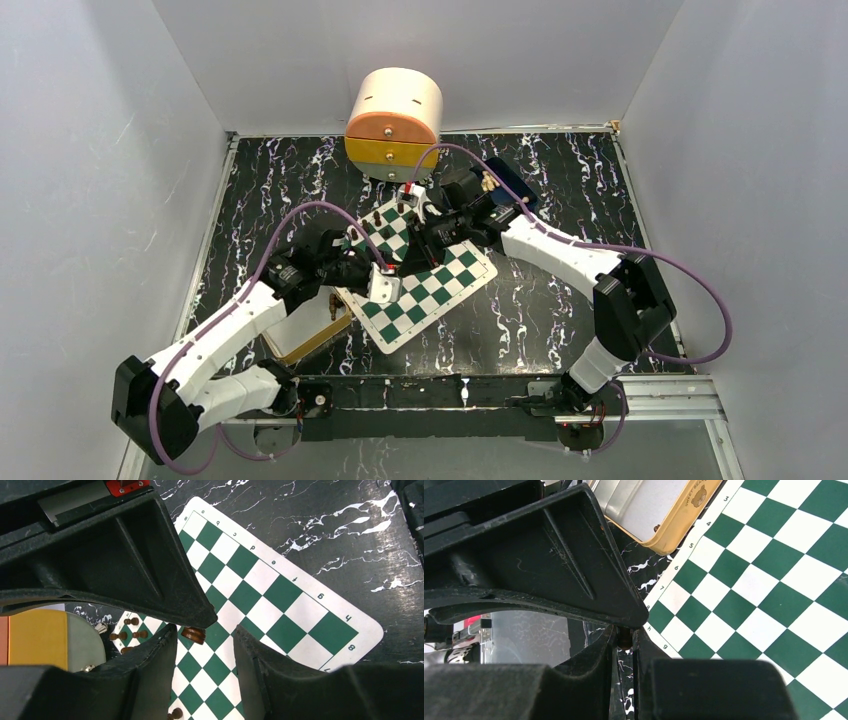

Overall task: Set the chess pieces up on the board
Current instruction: Place the chess piece on the chessboard.

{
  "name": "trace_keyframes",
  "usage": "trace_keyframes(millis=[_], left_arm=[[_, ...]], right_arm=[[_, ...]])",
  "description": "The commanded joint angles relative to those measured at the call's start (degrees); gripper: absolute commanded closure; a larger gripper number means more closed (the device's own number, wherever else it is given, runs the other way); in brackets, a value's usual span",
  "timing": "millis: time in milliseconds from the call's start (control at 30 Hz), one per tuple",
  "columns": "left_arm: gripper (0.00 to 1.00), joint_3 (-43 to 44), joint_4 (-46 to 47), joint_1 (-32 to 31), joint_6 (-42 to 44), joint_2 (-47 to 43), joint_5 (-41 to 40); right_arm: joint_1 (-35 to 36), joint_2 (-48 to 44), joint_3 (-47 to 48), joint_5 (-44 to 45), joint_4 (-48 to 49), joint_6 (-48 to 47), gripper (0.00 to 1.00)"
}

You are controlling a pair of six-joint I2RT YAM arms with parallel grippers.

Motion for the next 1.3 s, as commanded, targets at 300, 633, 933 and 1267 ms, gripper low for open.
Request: trace_keyframes(millis=[300,633,933,1267], left_arm=[[0.72,3.0,-0.9,-0.2,-1.2,0.7,-0.4],[0.82,4.3,1.2,-0.2,-10.7,2.3,-6.8],[0.89,3.5,5.2,-0.2,-18.7,2.5,-11.5],[0.93,1.7,12.7,-0.2,-31.0,3.4,-17.1]], right_arm=[[-0.5,-0.1,0.8,-2.2,4.8,3.4,0.84],[-2.7,-1.2,-3.2,-1.2,11.7,9.5,0.82],[-6.3,-3.2,-9.3,-1.8,24.1,18.9,0.74],[-7.6,-4.7,-14.3,2.2,35.0,28.1,0.64]])
